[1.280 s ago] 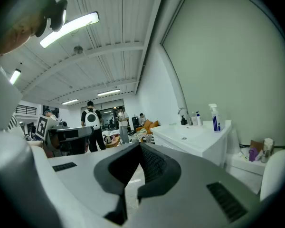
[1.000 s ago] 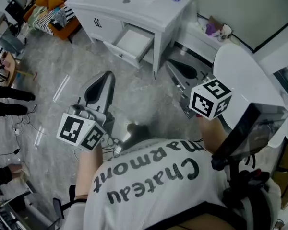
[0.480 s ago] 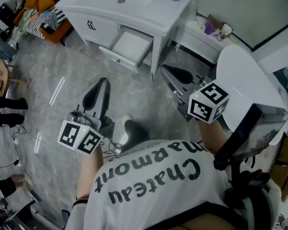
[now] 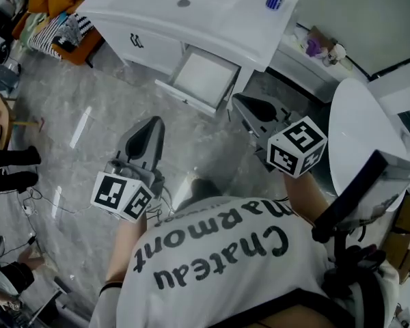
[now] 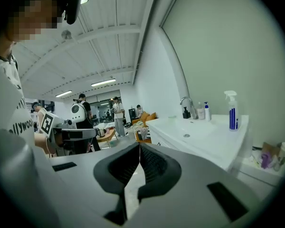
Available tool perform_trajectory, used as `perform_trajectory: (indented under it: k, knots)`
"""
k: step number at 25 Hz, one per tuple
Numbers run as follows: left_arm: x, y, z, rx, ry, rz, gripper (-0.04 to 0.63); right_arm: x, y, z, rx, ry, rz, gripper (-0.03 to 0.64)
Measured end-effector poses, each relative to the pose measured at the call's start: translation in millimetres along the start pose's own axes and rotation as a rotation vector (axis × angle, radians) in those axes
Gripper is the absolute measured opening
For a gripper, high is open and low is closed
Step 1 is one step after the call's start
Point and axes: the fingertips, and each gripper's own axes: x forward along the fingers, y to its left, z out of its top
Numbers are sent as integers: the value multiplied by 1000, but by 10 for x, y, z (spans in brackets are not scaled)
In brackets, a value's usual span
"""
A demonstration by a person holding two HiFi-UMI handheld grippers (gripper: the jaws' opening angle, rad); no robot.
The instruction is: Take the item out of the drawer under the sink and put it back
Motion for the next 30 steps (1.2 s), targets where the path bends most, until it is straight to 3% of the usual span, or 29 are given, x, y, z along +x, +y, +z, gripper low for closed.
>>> perform_trajectory:
  k: [3,7,14,24,30]
  knots:
    - [53,276,-48,-6,28,-8,-3,313,-129,0,42,8,-21,11]
    - [63,566,-133,-23,46,-23,-3,712,-171,-100,133,68,25,11]
    - [69,998,-261,-70,80,-14,-3,1159,-240,-246,122,116,-13,11]
    - [264,1235,-377,-176,60,19,-3,1530,-397,-447,167,168,11,11]
    - [286,1526,-515,-204,17,55,-3,2006,-631,-872,205,268,28,11]
